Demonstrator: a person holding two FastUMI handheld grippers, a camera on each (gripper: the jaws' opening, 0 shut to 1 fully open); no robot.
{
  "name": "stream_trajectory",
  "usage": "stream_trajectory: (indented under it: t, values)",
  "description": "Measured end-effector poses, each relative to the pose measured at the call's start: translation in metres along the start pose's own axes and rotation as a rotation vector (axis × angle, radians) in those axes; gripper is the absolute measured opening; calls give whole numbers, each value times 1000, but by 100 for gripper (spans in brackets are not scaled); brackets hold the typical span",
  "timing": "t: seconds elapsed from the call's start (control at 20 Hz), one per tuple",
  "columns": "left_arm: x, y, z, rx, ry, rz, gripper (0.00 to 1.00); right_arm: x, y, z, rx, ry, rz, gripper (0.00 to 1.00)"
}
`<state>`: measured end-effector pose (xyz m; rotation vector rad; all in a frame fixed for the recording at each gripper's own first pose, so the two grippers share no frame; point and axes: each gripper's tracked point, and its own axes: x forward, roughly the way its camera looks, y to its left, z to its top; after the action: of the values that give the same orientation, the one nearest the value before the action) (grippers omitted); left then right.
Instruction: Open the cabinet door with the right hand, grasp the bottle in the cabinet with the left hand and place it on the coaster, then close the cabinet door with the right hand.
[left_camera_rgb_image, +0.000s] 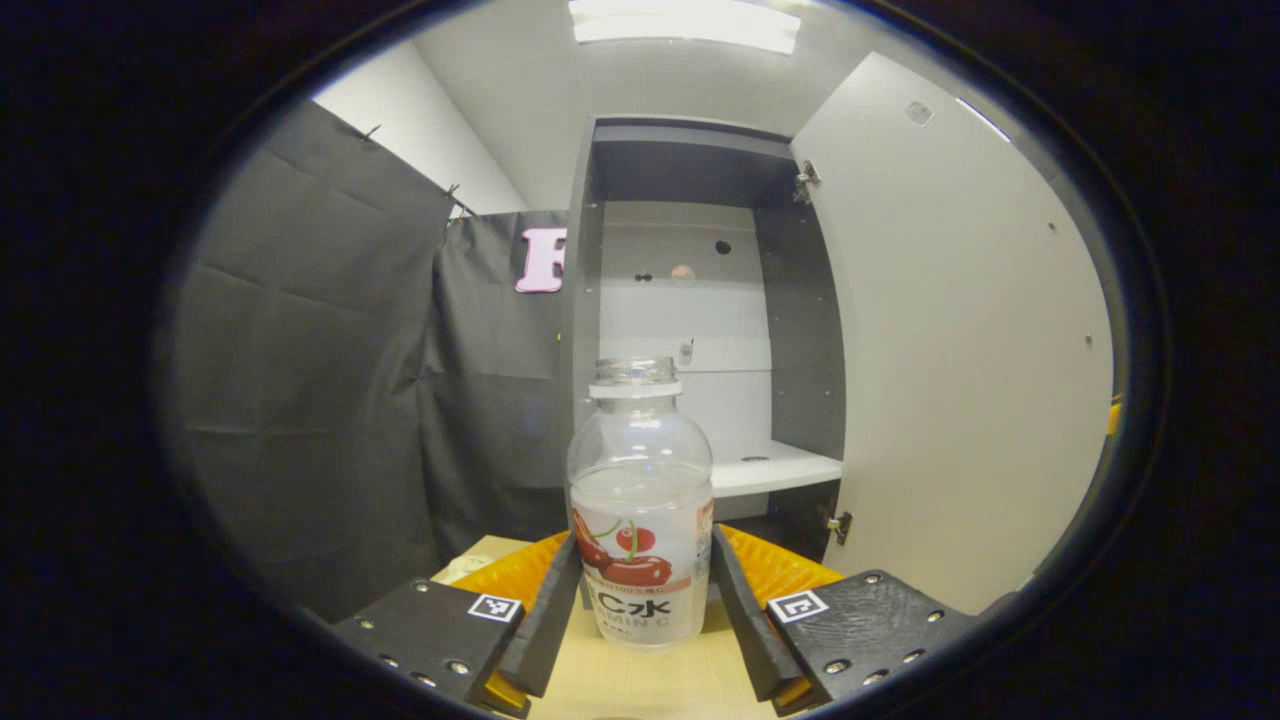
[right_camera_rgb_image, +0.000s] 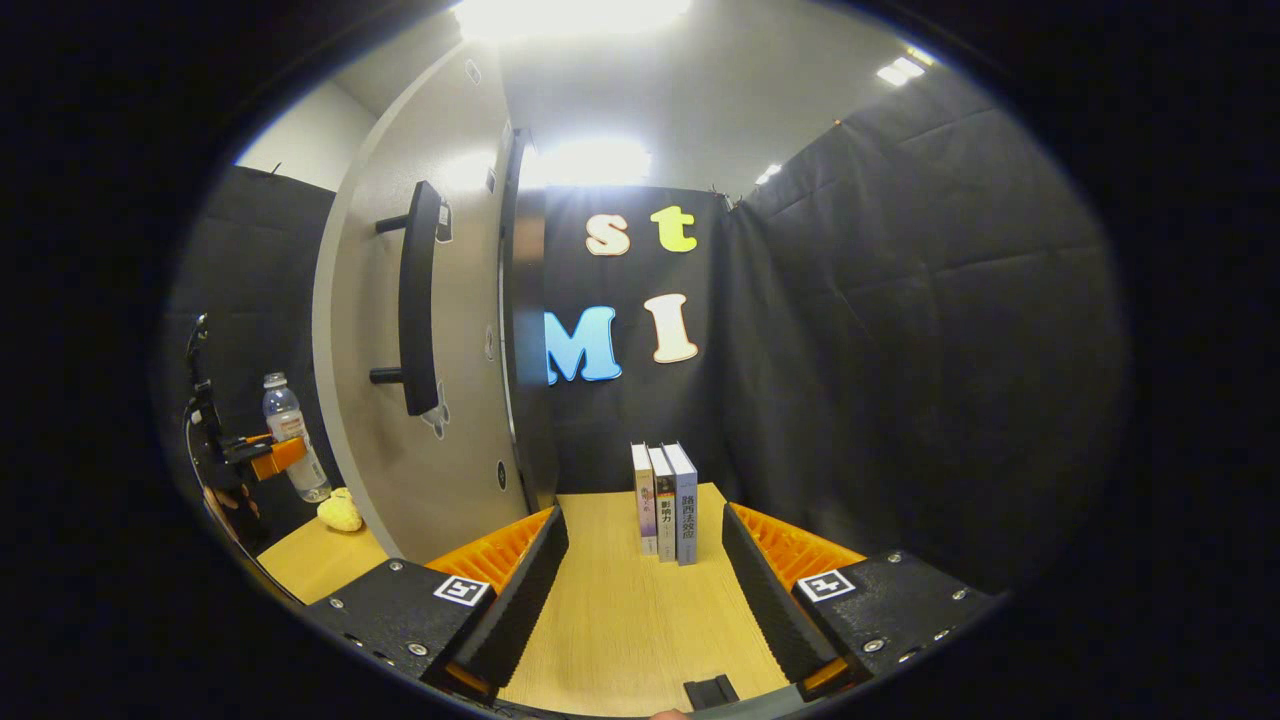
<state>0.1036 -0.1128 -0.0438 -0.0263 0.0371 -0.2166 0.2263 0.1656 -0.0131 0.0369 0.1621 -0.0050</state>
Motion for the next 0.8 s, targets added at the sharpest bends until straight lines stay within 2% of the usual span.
stream_trajectory:
  t: [0.2, 0.25, 0.3, 0.45, 0.5, 0.55, 0.8]
  values:
    - [-15, 10, -22, -3, 9, 10, 74, 4, 3, -4, -2, 4, 8, 95]
    - [-20, 12, -29, -9, 15, 11, 78, 5, 4, -7, 0, 8, 8, 95]
    - [-23, 14, -38, -15, 22, 11, 70, 5, 4, -7, 1, 9, 8, 96]
    - [-33, 21, -65, -20, 53, 23, 70, 8, 4, -8, -2, 8, 1, 95]
    - [-36, 22, -75, -18, 64, 27, 78, 9, 4, -7, -4, 7, -2, 95]
    - [-38, 25, -82, -18, 72, 29, 75, 9, 4, -8, -7, 7, -5, 95]
    - [-52, 33, -126, -43, 117, 44, 75, 16, 9, -8, -34, 8, -10, 95]
